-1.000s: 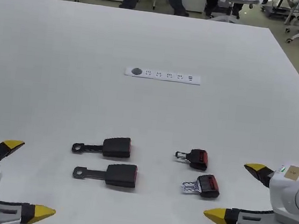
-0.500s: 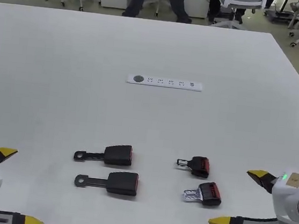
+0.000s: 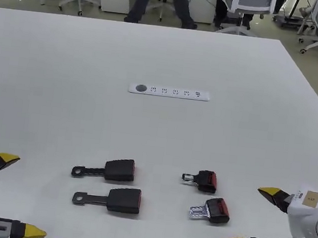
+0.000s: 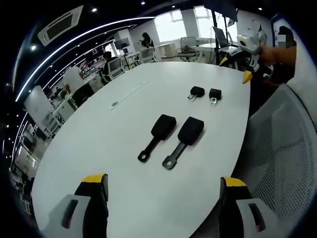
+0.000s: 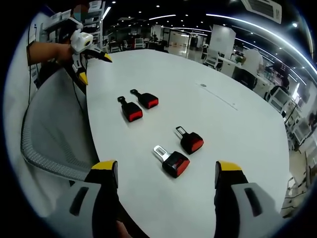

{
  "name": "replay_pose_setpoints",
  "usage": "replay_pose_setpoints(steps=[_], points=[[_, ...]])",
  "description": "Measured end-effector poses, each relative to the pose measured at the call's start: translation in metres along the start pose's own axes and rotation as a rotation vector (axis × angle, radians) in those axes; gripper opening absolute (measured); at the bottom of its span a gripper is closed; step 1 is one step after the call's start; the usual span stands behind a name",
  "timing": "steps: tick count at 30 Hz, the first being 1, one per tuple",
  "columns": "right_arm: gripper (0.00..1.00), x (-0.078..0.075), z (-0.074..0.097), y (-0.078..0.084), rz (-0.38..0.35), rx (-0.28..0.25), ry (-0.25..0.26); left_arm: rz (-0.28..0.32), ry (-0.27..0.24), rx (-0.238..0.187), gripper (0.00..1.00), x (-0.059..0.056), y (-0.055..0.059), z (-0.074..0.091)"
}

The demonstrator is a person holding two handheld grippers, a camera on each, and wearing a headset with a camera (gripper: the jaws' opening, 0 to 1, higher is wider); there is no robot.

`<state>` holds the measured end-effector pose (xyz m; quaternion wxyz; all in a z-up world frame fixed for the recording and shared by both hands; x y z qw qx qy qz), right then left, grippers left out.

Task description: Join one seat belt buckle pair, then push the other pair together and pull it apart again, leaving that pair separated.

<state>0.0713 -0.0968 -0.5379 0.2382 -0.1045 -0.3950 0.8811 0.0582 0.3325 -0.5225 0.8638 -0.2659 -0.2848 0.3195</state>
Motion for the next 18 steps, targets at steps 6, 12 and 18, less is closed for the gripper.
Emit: replay_pose_setpoints(steps=[6,12,18], points=[[0.75,-0.003,-0.002,0.002,0.016,0.027,0.001,0.009,-0.012,0.016,0.84,0.002,-0.002,-0.006],[0.72,-0.005,-0.009,0.001,0.029,0.063,-0.027,-0.022,-0.024,-0.023,0.86,0.002,-0.005,-0.008],[0.71,-0.011,-0.016,-0.003,0.073,0.087,-0.036,-0.043,0.021,-0.024,0.86,-0.004,-0.014,-0.014]])
Point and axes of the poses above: the centre of the closed fingertips' face, and the gripper's own axes: z roughly backward along the fingers, x roughly to its left, y roughly out of its underside, the point moved 7 cm from there along z, roughly backward along the fingers, and after that the axes turned 9 degrees about -y, right-handed, at the moved point
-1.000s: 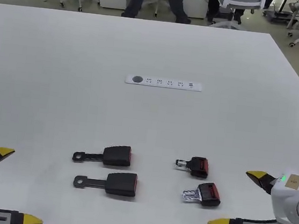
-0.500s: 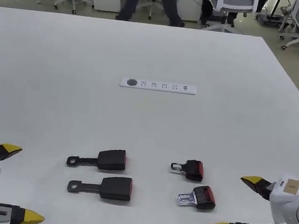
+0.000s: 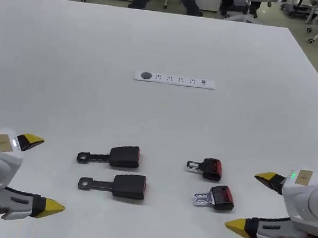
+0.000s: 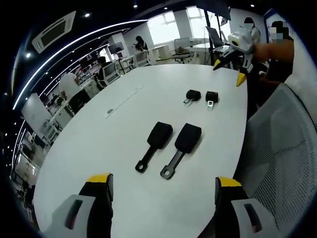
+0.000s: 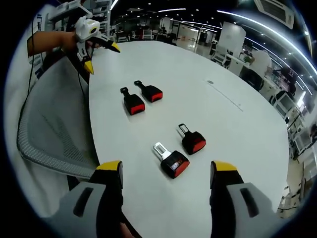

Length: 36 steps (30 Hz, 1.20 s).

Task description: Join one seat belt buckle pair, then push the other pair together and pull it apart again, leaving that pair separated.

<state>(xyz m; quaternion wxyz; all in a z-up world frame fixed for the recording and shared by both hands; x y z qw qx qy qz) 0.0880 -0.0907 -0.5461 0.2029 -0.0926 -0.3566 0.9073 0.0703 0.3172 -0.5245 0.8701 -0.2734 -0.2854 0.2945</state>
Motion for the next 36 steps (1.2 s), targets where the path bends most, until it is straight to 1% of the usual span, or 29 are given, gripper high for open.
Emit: replay_pose_setpoints(steps=[1,4,6,9,11,13,14,16,17,19,23,25,28,29,30,31,32,33,35,36], points=[[0.71,-0.001,-0.001,-0.001,0.005,0.000,0.001,-0.002,-0.010,0.002,0.88,0.001,-0.003,-0.002],[0.72,-0.003,-0.002,-0.004,0.017,-0.004,-0.002,0.011,-0.010,0.009,0.90,0.003,-0.002,-0.005],[0.72,-0.004,-0.003,-0.005,0.029,0.001,-0.003,0.010,-0.002,0.011,0.90,-0.002,-0.005,-0.007],[0.69,-0.004,-0.004,-0.004,0.040,0.013,-0.014,-0.018,0.017,0.018,0.90,-0.005,-0.005,-0.011],[0.68,-0.005,-0.005,-0.002,0.039,0.017,-0.013,-0.087,-0.001,0.012,0.81,-0.004,-0.006,-0.013],[0.66,-0.004,-0.004,-0.001,0.039,0.020,-0.021,-0.081,0.009,0.014,0.83,-0.009,-0.011,-0.014],[0.64,-0.004,-0.004,-0.001,0.038,0.020,-0.026,-0.074,0.021,0.015,0.84,-0.010,-0.012,-0.016],[0.62,-0.004,-0.004,-0.001,0.049,0.022,-0.035,-0.072,0.033,0.019,0.84,-0.009,-0.010,-0.019],[0.61,-0.005,-0.004,0.000,0.069,0.037,-0.041,-0.075,0.045,0.022,0.83,-0.010,-0.011,-0.022],[0.61,-0.005,-0.004,0.001,0.093,0.055,-0.042,-0.084,0.069,0.028,0.80,-0.013,-0.012,-0.026],[0.61,-0.006,-0.006,0.000,0.109,0.056,-0.052,-0.114,0.115,0.042,0.74,-0.021,-0.014,-0.031],[0.60,-0.006,-0.008,0.000,0.121,0.061,-0.060,-0.128,0.149,0.034,0.70,-0.025,-0.014,-0.037],[0.58,-0.006,-0.012,-0.002,0.124,0.044,-0.080,-0.145,0.170,0.033,0.69,-0.030,-0.015,-0.043],[0.58,-0.006,-0.014,-0.003,0.124,0.043,-0.091,-0.153,0.185,0.031,0.68,-0.034,-0.017,-0.044],[0.57,-0.007,-0.016,-0.002,0.127,0.047,-0.099,-0.156,0.191,0.028,0.68,-0.035,-0.018,-0.046],[0.56,-0.008,-0.018,-0.001,0.147,0.060,-0.111,-0.157,0.195,0.025,0.67,-0.036,-0.019,-0.049],[0.55,-0.008,-0.020,0.000,0.160,0.070,-0.115,-0.152,0.213,-0.002,0.67,-0.038,-0.022,-0.052],[0.54,-0.010,-0.022,0.000,0.178,0.081,-0.116,-0.143,0.221,-0.021,0.66,-0.039,-0.025,-0.054],[0.53,-0.014,-0.025,0.001,0.194,0.097,-0.124,-0.142,0.228,-0.021,0.65,-0.039,-0.027,-0.061],[0.52,-0.015,-0.026,0.002,0.199,0.100,-0.126,-0.166,0.238,-0.027,0.65,-0.040,-0.028,-0.065]])
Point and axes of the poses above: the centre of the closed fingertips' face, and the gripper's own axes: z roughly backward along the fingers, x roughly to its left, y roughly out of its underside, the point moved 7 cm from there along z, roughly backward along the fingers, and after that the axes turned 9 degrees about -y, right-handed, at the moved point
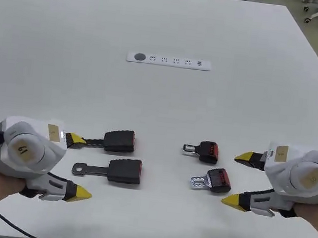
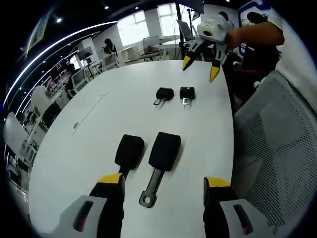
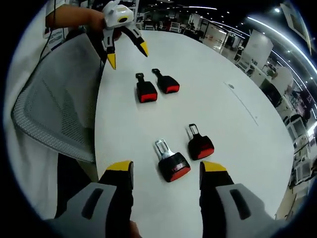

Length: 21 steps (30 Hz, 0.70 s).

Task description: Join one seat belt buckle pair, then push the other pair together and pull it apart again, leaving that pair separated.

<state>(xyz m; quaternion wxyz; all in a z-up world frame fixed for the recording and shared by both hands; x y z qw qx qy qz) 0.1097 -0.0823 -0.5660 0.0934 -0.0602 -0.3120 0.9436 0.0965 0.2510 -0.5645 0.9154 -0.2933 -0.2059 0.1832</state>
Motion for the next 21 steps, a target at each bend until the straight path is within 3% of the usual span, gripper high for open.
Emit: replay_pose_setpoints(steps=[3,8,14,21], points=[[0.48,-0.006,-0.005,0.002,0.017,0.017,-0.023,-0.052,0.009,0.023,0.60,0.002,0.000,-0.010],[0.44,-0.013,-0.013,0.004,0.044,0.043,-0.062,-0.038,0.049,0.016,0.44,0.003,-0.008,-0.022],[0.44,-0.024,-0.026,0.006,0.065,0.064,-0.100,-0.055,0.072,0.035,0.46,0.005,-0.013,-0.039],[0.40,-0.030,-0.042,0.021,0.103,0.118,-0.188,-0.079,0.137,0.059,0.47,0.001,-0.020,-0.058]])
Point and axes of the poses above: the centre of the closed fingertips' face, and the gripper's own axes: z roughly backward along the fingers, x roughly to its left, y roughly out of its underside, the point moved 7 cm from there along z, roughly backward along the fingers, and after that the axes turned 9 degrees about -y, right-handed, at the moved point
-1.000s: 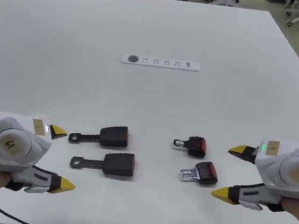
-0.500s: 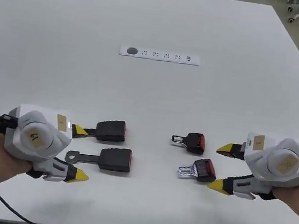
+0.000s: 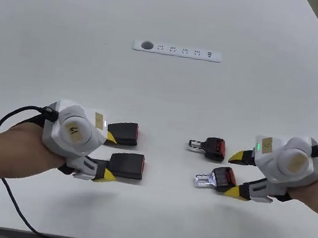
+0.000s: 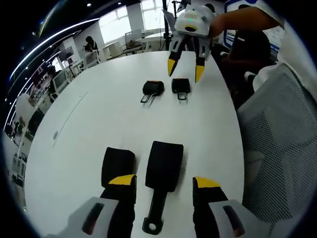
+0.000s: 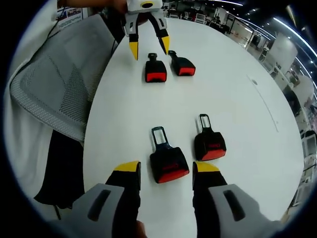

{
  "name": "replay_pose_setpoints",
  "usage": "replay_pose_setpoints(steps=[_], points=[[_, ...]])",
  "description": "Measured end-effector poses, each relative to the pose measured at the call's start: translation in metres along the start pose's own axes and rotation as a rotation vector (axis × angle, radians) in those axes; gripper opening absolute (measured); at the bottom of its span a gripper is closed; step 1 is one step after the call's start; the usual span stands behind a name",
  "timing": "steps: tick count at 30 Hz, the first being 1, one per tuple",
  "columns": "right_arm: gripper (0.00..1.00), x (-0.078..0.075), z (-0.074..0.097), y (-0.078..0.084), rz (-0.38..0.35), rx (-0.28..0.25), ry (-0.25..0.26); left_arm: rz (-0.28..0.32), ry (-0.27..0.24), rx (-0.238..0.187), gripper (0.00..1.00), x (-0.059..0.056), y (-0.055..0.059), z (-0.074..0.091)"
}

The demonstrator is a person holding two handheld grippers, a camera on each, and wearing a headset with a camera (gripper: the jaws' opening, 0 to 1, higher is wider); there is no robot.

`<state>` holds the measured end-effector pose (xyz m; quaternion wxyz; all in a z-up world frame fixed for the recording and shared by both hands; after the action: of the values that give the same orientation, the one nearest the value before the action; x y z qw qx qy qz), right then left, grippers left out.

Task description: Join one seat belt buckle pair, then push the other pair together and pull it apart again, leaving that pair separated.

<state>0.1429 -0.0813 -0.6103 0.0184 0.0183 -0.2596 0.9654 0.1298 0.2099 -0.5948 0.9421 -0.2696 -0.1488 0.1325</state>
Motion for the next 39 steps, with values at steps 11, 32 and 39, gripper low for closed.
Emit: replay_pose_setpoints(steps=[11,32,39], points=[[0.38,-0.002,-0.006,0.003,0.028,0.014,-0.058,-0.091,0.069,0.060,0.47,0.000,0.000,-0.020],[0.33,-0.006,-0.021,0.003,0.020,0.051,-0.078,-0.191,0.096,0.113,0.37,-0.002,0.002,-0.035],[0.34,-0.010,-0.024,0.006,-0.037,0.017,-0.088,-0.162,0.103,0.118,0.35,0.000,0.002,-0.037]])
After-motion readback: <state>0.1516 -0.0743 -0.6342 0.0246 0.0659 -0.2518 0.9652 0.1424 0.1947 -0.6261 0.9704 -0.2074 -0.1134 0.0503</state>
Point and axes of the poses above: the centre of the closed fingertips' face, and the gripper's own axes: z roughly backward along the fingers, x roughly to its left, y roughly out of its underside, the point moved 7 cm from there along z, roughly backward along the fingers, and after that the axes turned 9 degrees about -y, right-handed, at the moved point
